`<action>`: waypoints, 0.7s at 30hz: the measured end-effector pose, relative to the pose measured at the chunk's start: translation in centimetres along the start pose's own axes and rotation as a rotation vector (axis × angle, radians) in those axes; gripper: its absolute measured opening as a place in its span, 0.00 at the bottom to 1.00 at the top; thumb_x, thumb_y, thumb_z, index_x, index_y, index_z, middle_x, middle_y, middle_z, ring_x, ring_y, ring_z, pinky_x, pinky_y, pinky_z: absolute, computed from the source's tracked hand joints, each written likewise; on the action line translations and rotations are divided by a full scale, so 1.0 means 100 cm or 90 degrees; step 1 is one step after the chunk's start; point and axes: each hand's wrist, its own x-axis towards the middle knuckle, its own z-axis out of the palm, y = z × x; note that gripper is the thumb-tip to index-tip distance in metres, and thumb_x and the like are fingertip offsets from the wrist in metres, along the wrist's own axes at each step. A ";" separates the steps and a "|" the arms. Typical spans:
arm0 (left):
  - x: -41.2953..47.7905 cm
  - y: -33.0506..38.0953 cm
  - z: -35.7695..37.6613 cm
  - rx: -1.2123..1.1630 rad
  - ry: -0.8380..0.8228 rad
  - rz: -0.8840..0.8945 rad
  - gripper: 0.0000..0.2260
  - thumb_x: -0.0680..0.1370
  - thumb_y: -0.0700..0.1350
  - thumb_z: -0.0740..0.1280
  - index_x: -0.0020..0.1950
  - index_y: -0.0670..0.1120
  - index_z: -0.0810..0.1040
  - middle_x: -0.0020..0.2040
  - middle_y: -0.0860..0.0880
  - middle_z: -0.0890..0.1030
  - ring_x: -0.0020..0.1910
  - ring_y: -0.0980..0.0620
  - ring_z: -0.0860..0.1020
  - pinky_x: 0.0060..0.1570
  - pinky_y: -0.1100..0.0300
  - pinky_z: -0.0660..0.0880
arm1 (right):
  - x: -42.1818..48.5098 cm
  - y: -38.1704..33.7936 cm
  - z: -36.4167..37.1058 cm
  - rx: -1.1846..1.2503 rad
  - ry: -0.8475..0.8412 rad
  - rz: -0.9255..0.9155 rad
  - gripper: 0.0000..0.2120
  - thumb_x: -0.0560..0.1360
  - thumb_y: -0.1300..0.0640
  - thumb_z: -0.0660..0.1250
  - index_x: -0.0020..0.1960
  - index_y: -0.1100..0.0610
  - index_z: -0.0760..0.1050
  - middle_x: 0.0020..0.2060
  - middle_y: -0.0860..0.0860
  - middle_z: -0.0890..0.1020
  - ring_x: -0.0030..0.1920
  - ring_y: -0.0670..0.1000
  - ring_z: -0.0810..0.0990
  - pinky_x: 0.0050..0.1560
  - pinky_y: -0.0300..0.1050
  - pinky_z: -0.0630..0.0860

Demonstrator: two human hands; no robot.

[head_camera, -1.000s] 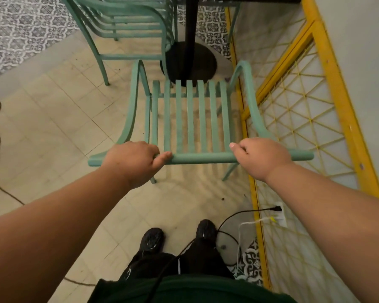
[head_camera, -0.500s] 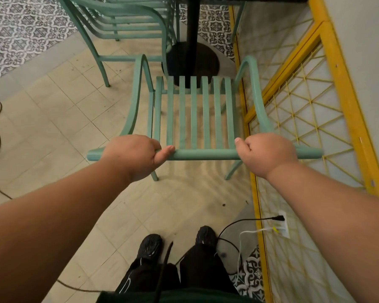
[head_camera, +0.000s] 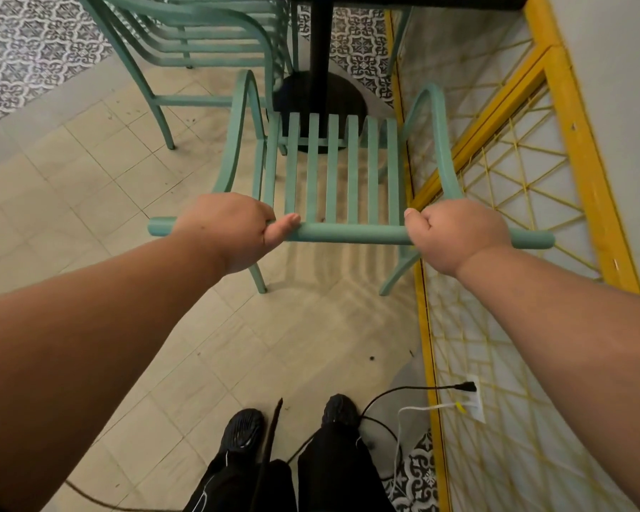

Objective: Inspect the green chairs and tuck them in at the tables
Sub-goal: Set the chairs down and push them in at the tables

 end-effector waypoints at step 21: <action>0.023 0.005 -0.010 -0.031 -0.021 -0.014 0.36 0.77 0.73 0.38 0.42 0.52 0.78 0.34 0.49 0.80 0.34 0.51 0.78 0.33 0.53 0.79 | 0.020 0.017 -0.005 0.029 -0.032 -0.047 0.33 0.84 0.35 0.43 0.40 0.53 0.76 0.36 0.53 0.78 0.37 0.54 0.75 0.36 0.49 0.66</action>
